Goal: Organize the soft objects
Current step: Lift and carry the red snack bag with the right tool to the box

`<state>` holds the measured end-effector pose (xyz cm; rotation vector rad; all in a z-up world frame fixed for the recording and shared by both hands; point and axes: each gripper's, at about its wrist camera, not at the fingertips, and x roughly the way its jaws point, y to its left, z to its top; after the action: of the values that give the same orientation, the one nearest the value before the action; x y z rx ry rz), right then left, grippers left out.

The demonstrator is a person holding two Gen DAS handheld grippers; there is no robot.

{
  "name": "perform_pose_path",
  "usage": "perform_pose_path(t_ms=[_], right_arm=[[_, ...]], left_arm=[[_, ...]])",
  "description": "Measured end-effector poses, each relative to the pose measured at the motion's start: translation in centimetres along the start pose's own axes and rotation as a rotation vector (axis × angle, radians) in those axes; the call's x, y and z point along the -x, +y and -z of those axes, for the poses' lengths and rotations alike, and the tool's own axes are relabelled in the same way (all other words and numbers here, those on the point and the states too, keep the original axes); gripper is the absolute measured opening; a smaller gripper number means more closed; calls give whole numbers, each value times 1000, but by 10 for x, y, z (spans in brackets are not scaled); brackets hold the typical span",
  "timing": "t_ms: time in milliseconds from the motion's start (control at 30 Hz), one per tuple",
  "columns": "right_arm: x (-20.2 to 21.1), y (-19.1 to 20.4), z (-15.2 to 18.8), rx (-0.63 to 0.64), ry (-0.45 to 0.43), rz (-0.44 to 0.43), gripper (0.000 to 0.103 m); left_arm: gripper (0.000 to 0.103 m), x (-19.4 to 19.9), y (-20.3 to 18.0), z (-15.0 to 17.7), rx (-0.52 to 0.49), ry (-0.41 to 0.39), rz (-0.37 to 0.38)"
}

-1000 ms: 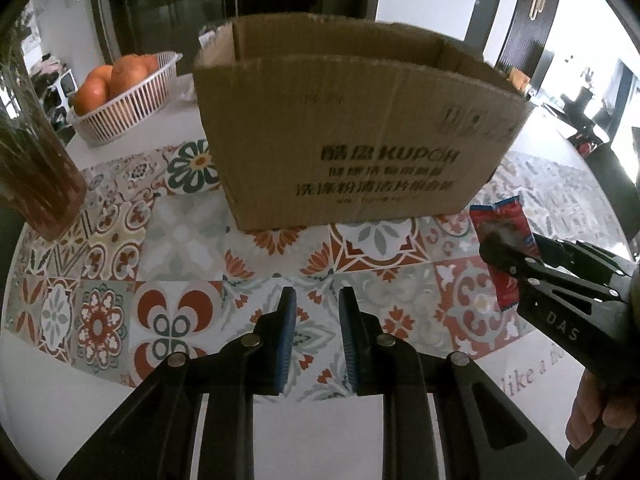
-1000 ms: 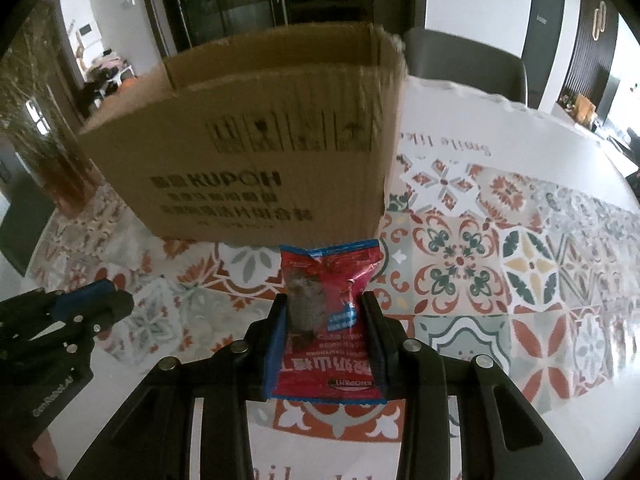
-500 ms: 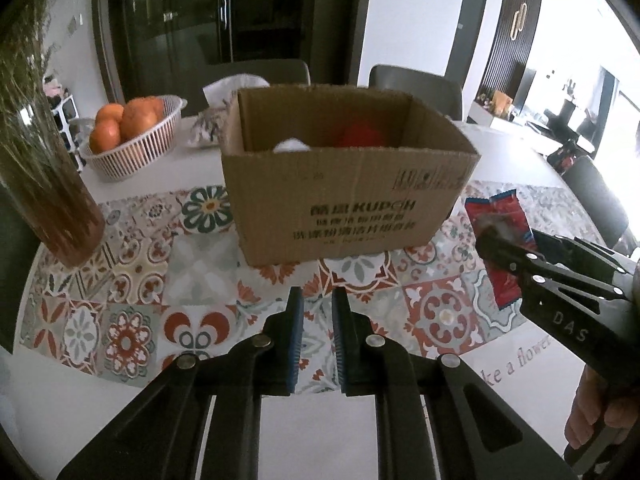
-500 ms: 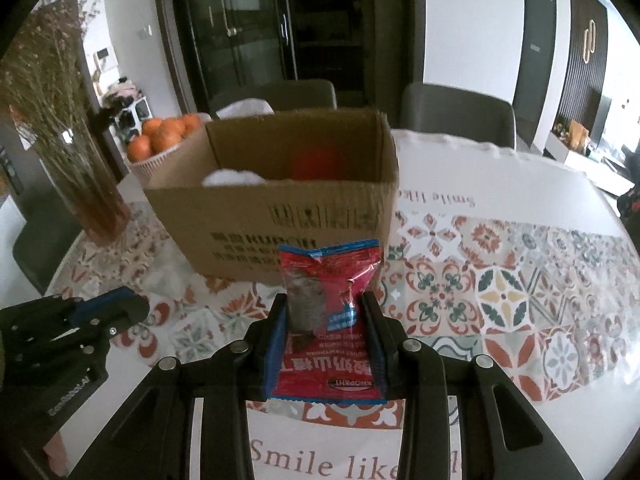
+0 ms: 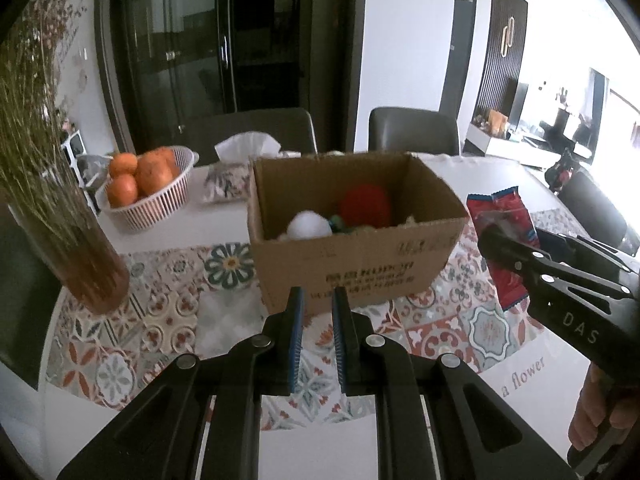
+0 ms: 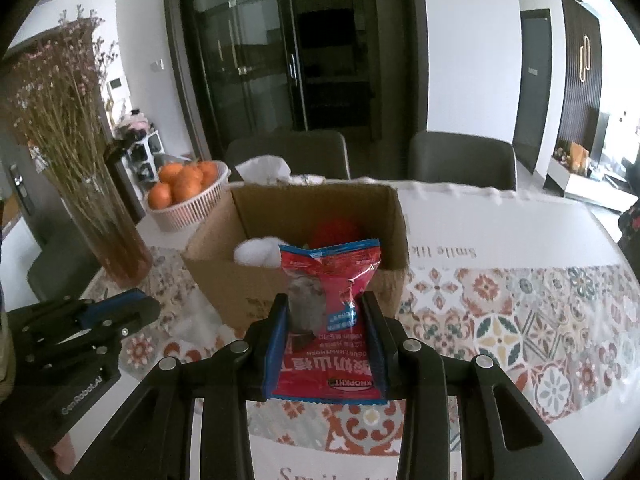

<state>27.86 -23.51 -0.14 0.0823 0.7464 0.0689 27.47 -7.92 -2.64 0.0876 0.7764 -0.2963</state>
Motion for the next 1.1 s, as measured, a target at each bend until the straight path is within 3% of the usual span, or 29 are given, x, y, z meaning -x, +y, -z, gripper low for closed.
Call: perform_pose_path(t_ms=[600,1100], right_arm=[[-4,11,-42,10,-75,-28,37],[-51,3,-64,-3,-40,-40,37]], left_arm=[[16,14,15,-41,-12,-90,-19],[16,-25,26,-75,-2,-89,-22]])
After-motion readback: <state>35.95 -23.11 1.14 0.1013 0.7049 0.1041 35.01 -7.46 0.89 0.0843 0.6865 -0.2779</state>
